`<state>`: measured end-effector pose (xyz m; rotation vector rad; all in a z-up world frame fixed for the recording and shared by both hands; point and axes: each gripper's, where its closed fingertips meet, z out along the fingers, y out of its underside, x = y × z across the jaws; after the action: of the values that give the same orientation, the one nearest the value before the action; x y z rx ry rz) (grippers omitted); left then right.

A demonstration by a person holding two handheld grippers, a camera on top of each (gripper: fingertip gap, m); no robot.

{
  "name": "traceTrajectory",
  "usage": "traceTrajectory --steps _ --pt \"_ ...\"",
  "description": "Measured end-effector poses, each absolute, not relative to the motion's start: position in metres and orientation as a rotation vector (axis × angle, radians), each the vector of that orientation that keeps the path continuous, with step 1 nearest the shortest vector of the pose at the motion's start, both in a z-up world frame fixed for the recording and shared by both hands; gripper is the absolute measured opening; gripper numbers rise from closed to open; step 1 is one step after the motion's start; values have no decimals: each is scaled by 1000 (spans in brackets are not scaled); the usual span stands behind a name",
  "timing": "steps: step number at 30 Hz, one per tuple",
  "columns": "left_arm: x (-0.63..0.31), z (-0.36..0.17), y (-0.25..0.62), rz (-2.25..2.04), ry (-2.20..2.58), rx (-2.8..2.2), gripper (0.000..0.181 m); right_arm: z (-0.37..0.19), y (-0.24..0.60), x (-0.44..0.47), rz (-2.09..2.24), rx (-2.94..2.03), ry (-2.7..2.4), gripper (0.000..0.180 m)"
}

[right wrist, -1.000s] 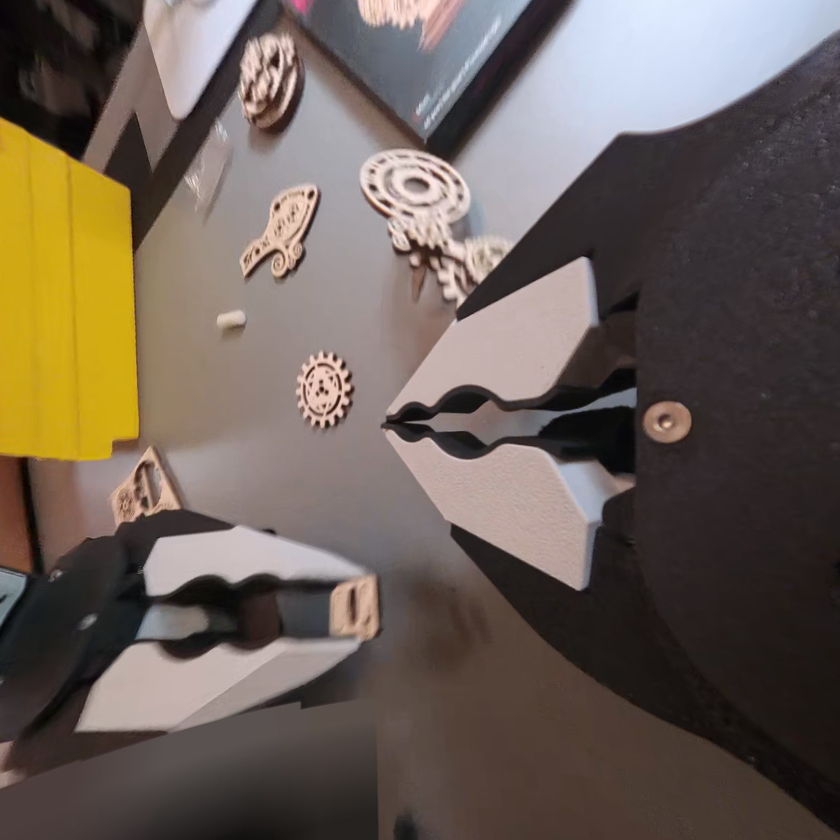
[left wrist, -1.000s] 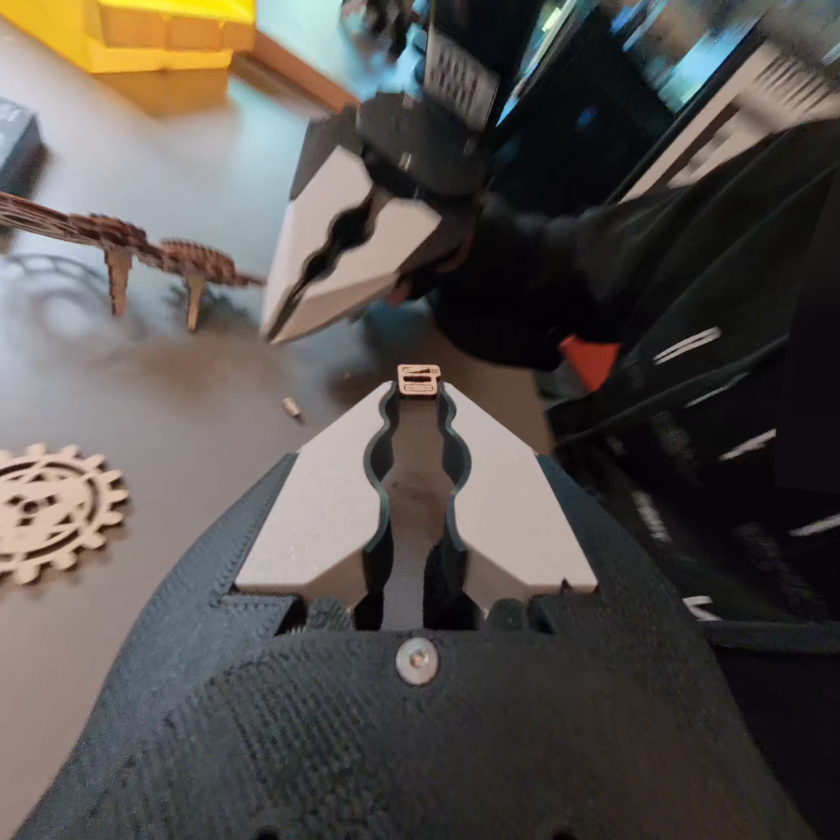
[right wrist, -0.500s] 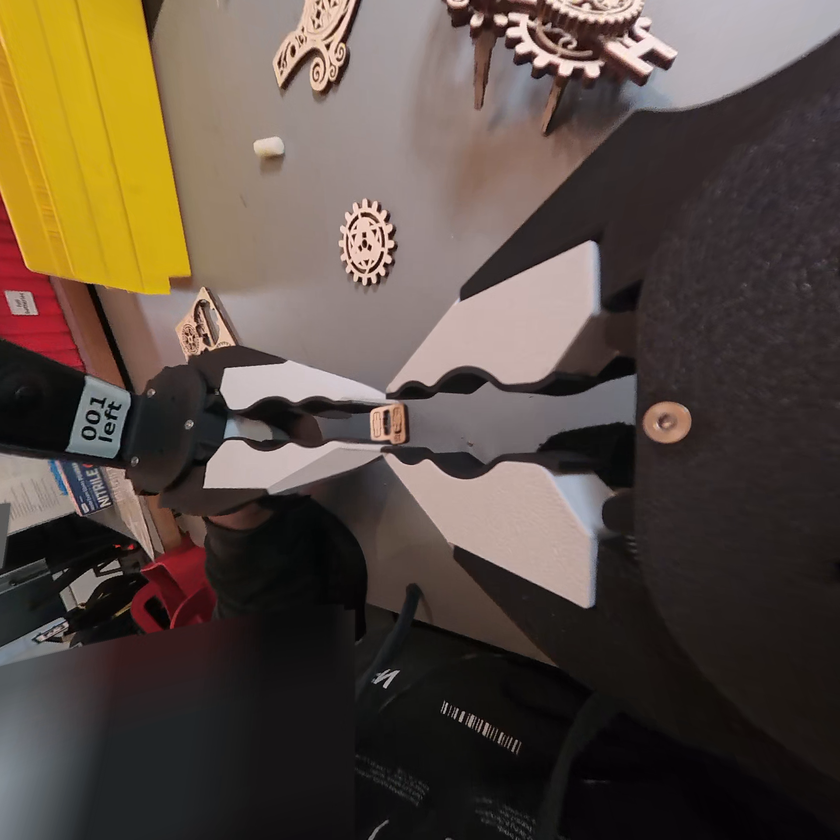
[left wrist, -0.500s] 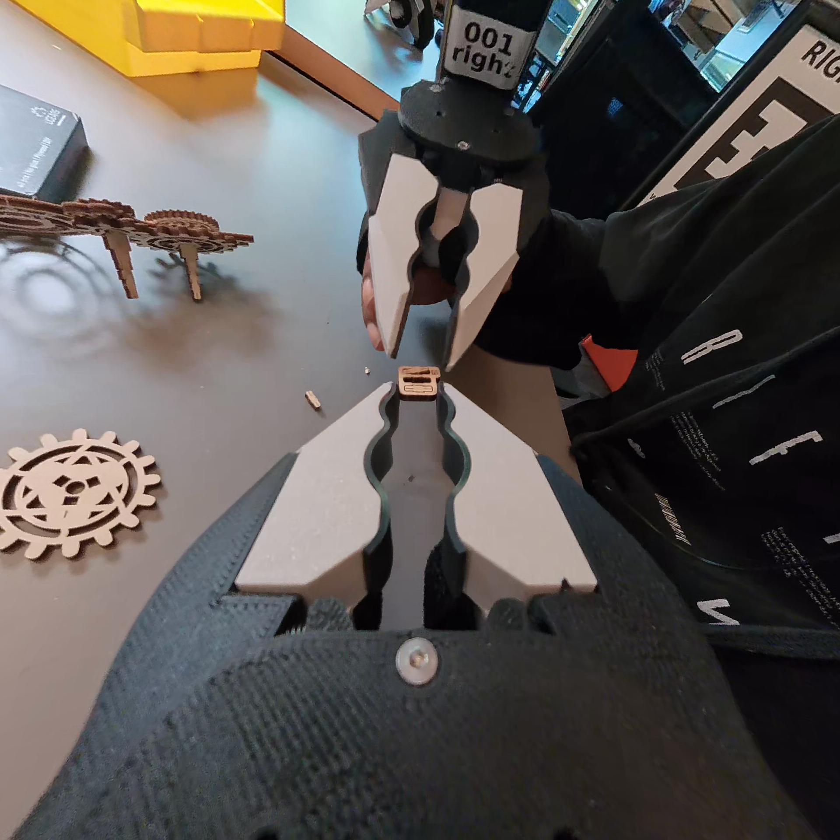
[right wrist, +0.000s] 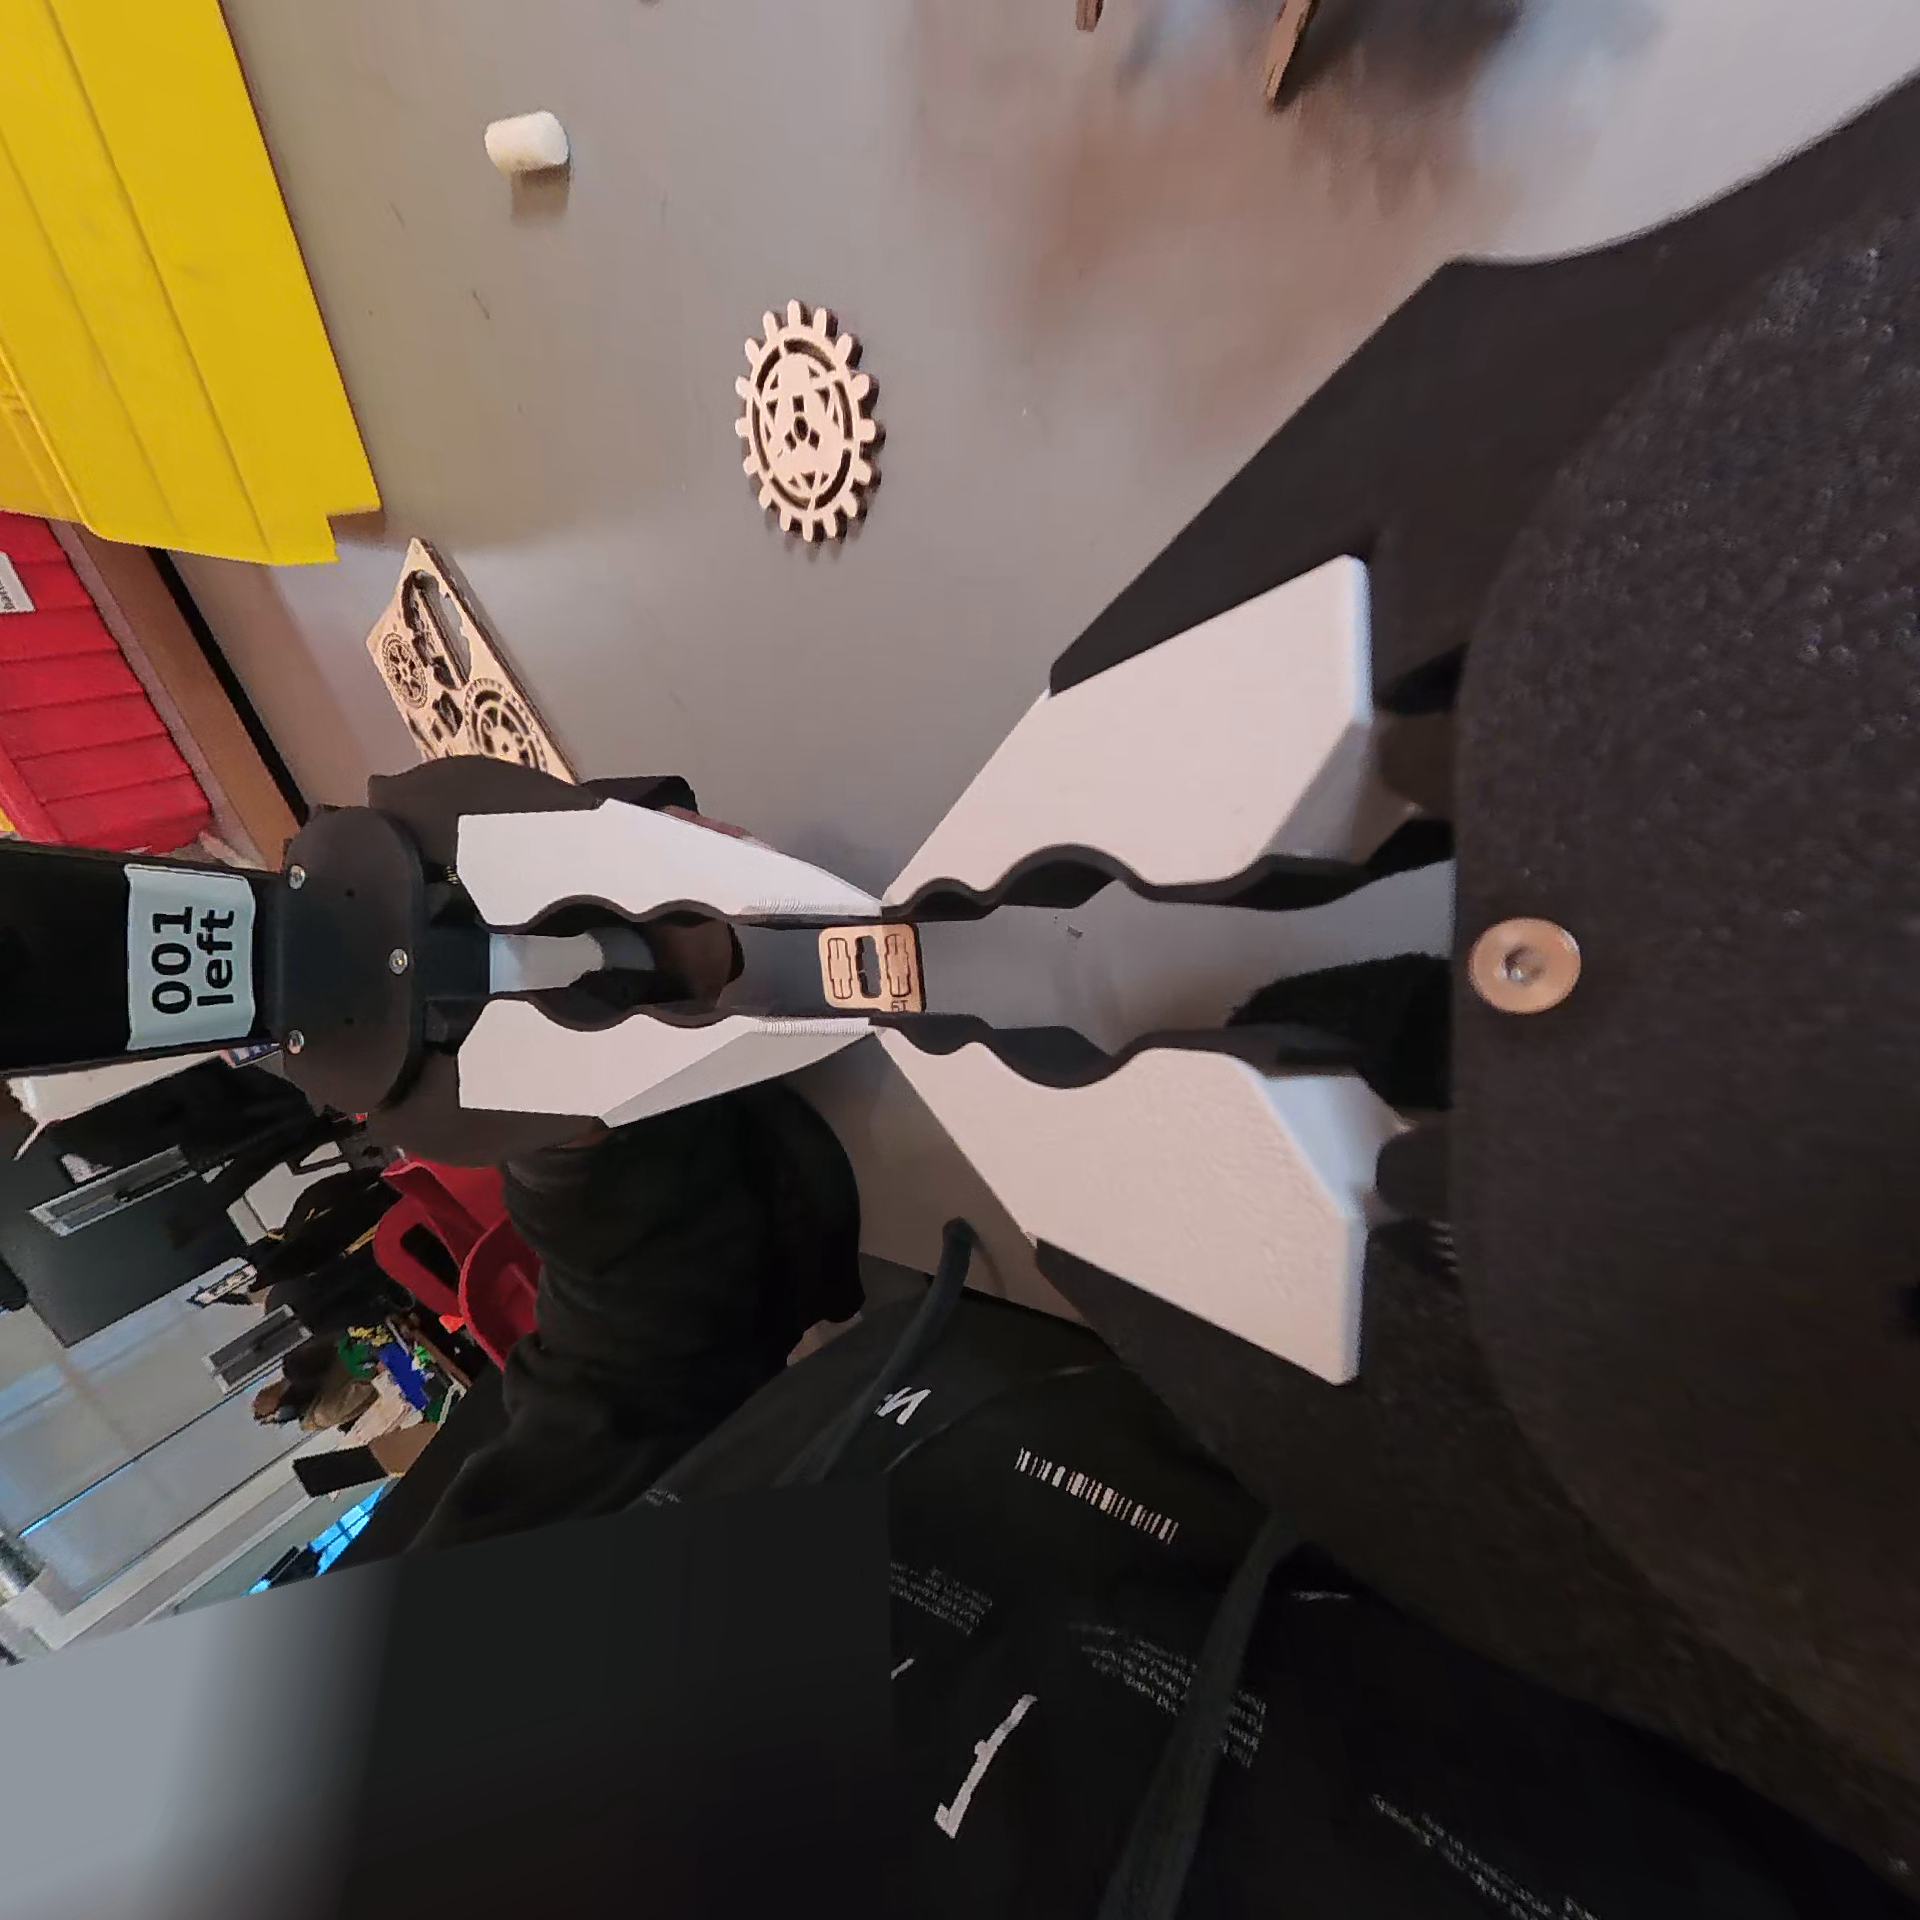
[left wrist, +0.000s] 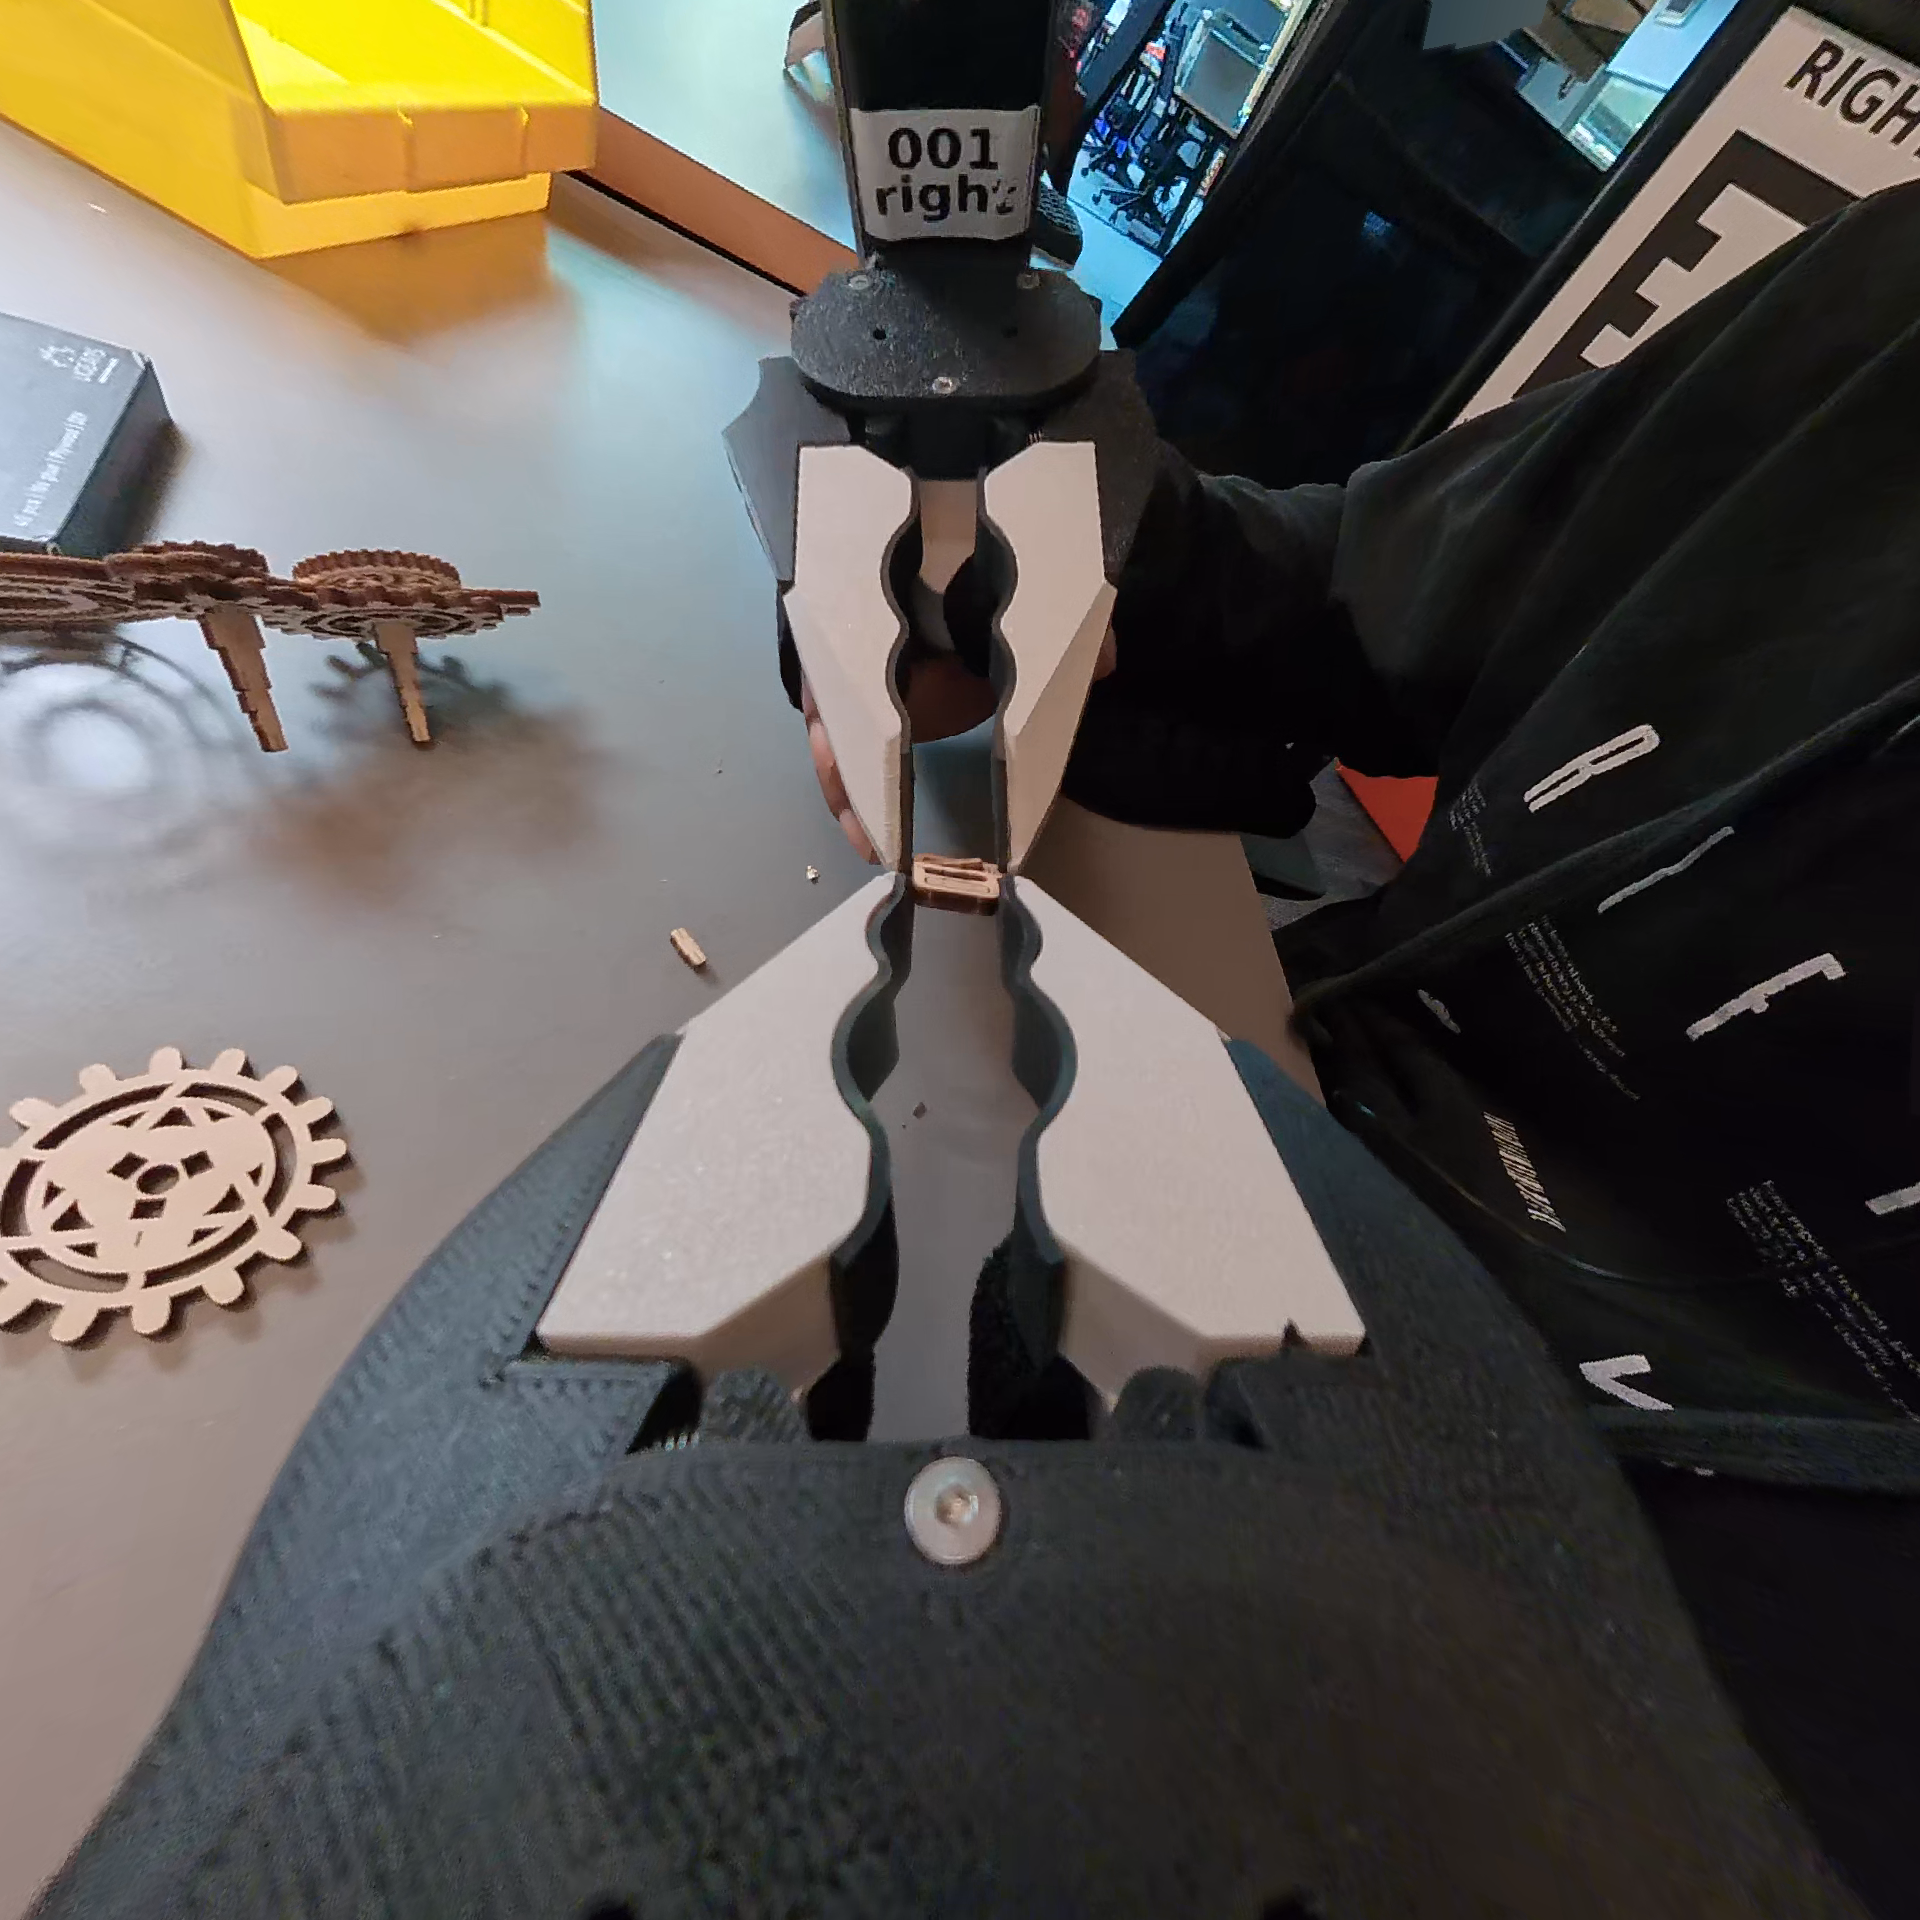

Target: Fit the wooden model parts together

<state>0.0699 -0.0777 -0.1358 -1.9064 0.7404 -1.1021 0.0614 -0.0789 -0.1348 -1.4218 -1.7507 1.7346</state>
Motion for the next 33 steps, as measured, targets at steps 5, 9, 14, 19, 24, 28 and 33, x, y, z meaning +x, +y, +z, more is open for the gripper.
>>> traceTrajectory --steps 5,9,14,19,24,28,33 --pt "72 -132 -79 -1128 740 -1881 14 -130 -80 64 1828 -1420 -1726 14" --pt "73 -131 -80 -1109 762 -1872 14 -129 -80 64 1868 -1426 -1713 12" --pt "72 -131 -80 -1161 724 -1885 14 -128 -80 62 1762 -1357 -1734 11" --pt "72 -137 -81 -1222 695 -1925 14 -136 -82 61 1568 -1276 -1814 10" --pt "72 -145 -87 -1252 737 -1959 15 -149 -78 56 1436 -1325 -1836 3" --pt "83 -152 -92 -1249 772 -1996 15 -144 -38 54 1238 -1364 -1692 0" --pt "65 -141 -80 -1249 673 -1950 15 -129 -58 56 1328 -1267 -1696 0"
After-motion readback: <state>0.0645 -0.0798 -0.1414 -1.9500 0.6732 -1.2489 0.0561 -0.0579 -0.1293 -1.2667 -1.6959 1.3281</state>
